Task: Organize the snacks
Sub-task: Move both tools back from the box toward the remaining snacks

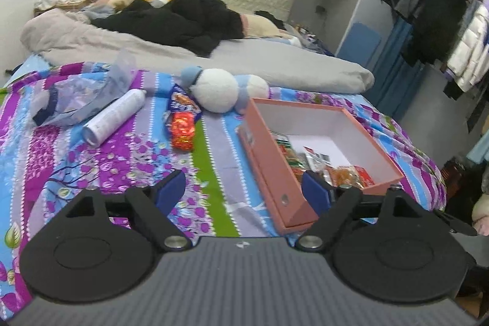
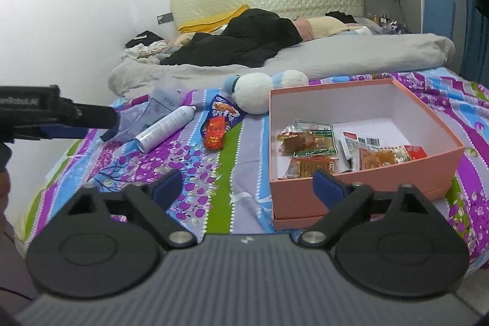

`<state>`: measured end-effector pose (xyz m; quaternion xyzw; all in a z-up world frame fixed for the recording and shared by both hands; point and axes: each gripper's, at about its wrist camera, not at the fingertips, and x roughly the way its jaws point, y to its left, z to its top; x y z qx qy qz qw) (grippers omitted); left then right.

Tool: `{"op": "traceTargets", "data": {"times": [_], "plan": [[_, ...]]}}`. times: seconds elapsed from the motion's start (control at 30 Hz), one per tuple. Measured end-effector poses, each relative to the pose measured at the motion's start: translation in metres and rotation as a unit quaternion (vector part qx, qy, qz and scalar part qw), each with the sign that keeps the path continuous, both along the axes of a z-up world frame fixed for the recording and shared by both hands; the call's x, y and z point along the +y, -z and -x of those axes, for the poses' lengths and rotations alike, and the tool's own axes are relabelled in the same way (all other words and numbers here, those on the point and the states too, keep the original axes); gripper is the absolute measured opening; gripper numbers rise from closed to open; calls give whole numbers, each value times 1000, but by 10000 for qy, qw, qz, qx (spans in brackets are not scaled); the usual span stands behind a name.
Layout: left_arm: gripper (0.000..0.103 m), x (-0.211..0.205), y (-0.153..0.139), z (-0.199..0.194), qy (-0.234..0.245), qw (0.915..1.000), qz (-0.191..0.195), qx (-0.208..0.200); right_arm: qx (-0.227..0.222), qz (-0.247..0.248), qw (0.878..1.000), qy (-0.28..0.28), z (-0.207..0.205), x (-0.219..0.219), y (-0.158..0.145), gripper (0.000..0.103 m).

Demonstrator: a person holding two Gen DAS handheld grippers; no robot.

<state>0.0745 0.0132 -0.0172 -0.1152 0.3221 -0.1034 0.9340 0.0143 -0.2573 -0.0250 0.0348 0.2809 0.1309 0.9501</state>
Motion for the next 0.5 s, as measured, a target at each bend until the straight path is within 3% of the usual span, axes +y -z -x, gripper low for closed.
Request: {"op": "traceTargets", "data": {"times": [0.23,0.5], "plan": [[87,21,15,-30,-176,9998,54,125,-172,3,9997,-191,-14,18,7,93],[87,54,49,-102,-588,9969,377,355,-341,250,9977,-523,-49,52,23,93]]}}
